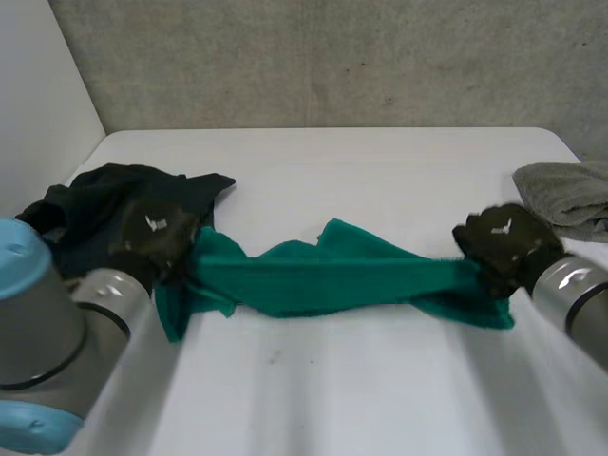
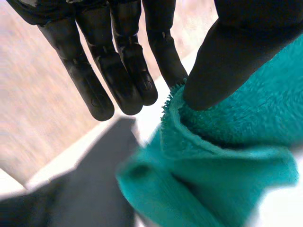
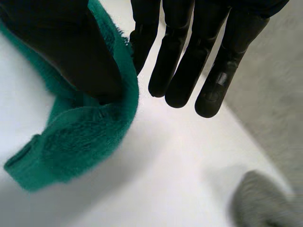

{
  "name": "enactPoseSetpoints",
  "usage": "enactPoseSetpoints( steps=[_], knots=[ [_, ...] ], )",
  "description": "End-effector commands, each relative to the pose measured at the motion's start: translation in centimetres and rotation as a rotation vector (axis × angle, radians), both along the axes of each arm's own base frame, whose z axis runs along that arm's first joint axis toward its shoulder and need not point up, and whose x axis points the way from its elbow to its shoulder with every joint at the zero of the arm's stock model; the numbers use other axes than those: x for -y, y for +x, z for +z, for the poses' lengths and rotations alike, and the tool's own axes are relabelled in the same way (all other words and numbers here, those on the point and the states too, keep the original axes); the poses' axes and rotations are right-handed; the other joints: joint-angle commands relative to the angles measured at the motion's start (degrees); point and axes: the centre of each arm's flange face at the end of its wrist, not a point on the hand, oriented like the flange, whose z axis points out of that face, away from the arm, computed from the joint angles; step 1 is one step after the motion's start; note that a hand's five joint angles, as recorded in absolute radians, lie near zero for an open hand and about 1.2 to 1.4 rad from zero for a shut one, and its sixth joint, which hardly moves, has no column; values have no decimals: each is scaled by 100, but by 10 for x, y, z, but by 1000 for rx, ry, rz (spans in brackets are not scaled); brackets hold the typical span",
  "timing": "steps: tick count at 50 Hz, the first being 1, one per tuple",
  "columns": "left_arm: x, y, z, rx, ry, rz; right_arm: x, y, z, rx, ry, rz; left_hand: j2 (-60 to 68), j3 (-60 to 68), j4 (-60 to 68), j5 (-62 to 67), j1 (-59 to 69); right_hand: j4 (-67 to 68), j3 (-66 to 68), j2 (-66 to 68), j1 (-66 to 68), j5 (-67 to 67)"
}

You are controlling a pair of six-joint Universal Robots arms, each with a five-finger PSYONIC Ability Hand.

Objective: Fold the laundry.

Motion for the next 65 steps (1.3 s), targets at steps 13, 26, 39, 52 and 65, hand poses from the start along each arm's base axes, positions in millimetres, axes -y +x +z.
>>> enactPoseSetpoints(
  steps=[13, 26, 39, 52, 65],
  knots=[
    [47, -31, -6, 39, 110, -79, 32, 11, 6, -39, 198, 1, 1157, 1194, 1136, 1443, 1401, 1184, 1230, 1280, 2315, 1375],
    [74, -32, -54, 93, 189, -23, 58, 16, -47, -3, 357, -41, 1157, 1194, 1136, 1443, 1401, 1184, 1230, 1280, 2315, 1375],
    [152, -65, 133, -182, -698, 25, 140, 63, 105, 273, -555, -79, 1157, 1194, 1136, 1443, 1401, 1184, 1230, 1280, 2315, 1375],
    [109, -55, 148, -168, -595, 52, 116, 61, 152, 303, -643, -64, 1157, 1194, 1136, 1443, 1401, 1184, 1230, 1280, 2315, 1375],
    [38, -27, -17, 82, -69, -3, 43, 39, -2, 53, -37, 85, 1157, 1194, 1136, 1443, 1401, 1184, 1230, 1280, 2315, 1375]
  ],
)
